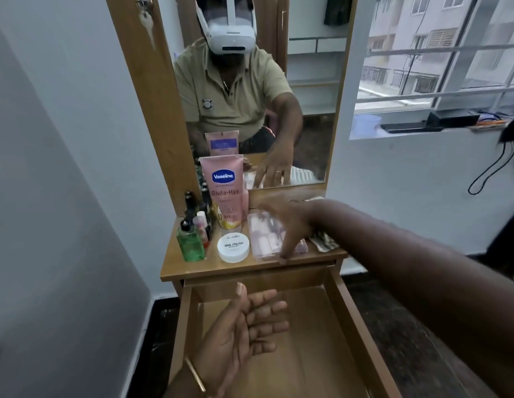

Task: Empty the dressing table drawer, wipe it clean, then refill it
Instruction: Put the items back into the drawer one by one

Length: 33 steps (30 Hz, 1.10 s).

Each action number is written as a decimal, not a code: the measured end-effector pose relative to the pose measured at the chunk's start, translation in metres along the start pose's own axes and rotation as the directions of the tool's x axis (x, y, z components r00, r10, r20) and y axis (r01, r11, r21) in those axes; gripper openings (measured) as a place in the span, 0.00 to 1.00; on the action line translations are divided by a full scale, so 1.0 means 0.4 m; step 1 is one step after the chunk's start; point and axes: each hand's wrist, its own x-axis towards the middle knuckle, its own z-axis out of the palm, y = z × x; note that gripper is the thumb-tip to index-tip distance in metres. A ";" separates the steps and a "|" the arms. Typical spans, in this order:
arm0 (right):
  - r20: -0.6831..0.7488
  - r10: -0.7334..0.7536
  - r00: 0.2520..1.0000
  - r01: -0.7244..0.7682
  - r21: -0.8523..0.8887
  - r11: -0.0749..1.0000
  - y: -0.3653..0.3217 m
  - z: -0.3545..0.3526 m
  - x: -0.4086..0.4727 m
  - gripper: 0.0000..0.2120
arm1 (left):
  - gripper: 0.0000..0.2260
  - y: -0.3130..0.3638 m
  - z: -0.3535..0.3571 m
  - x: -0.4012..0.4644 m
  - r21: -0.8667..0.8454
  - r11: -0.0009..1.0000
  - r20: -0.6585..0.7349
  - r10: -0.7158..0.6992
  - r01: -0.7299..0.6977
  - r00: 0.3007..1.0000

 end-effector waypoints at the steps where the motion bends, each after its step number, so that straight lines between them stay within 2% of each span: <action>1: 0.001 -0.002 1.000 0.002 -0.006 1.000 0.001 -0.001 0.002 0.57 | 0.34 0.001 -0.003 -0.003 0.006 1.000 0.000 0.005 -0.005 1.000; 6: 0.002 -0.010 1.000 0.010 -0.092 0.996 0.006 -0.005 0.023 0.59 | 0.39 0.004 -0.014 -0.005 0.065 0.998 0.001 0.006 -0.006 1.000; 14: -0.011 -0.026 1.000 0.023 -0.228 0.973 0.003 -0.019 0.029 0.57 | 0.39 0.004 -0.023 -0.002 0.010 1.000 0.025 0.017 -0.017 1.000; 33: 0.006 0.003 1.000 -0.002 -0.203 0.979 -0.001 -0.004 0.035 0.61 | 0.40 0.008 -0.023 -0.003 -0.045 0.999 0.053 0.023 -0.021 0.998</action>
